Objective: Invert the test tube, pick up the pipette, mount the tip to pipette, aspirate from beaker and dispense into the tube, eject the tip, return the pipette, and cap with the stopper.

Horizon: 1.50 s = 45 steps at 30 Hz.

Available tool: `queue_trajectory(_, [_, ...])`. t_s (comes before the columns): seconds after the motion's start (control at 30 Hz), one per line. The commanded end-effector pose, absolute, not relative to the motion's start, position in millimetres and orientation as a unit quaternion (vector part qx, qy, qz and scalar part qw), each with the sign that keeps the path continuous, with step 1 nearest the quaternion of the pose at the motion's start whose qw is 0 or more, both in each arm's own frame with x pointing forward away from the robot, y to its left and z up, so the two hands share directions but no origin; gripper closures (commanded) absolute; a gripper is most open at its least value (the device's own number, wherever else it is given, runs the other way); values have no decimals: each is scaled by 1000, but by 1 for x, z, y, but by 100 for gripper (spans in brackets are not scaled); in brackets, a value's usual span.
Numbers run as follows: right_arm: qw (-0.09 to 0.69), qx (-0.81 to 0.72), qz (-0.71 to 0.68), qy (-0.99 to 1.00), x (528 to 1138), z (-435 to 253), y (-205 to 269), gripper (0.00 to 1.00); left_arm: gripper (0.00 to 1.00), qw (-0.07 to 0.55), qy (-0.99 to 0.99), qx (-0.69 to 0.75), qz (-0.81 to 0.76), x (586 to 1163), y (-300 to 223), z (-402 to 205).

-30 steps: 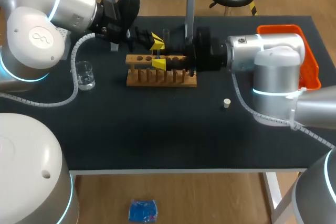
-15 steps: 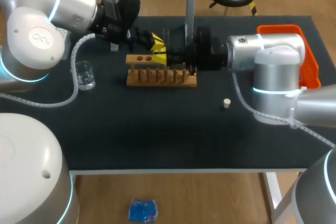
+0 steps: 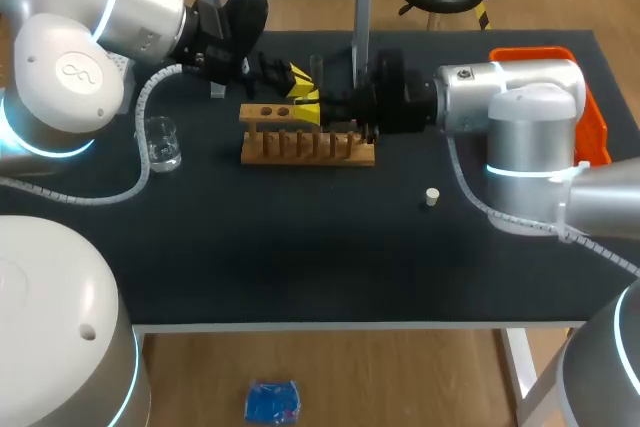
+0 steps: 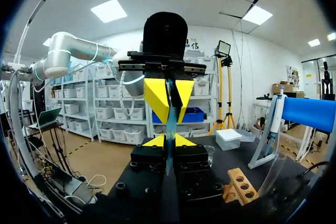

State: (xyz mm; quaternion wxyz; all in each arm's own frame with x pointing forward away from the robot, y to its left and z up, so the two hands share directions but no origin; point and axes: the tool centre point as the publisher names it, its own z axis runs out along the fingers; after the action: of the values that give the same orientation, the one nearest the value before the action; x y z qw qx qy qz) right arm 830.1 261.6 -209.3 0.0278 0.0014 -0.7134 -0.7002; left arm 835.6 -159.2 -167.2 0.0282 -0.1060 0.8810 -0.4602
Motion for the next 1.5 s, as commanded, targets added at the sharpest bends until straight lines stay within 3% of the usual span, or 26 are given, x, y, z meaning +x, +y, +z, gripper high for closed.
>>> queue_trajectory(0.03, [34,3,-696,-717,826,-210,260,100,0,28,881,-107,-459,839,-158,-166])
queue_trajectory(0.27, [41,12,-692,-720,825,-209,240,100,0,28,881,-107,-459,839,-158,-166])
queue_trajectory(1.07, [7,2,-694,-720,813,-201,46,100,0,28,881,-107,-459,839,-158,-166])
queue_trajectory(1.5, [-22,-27,-703,-710,813,-222,6,100,0,28,881,-107,-459,839,-158,-166])
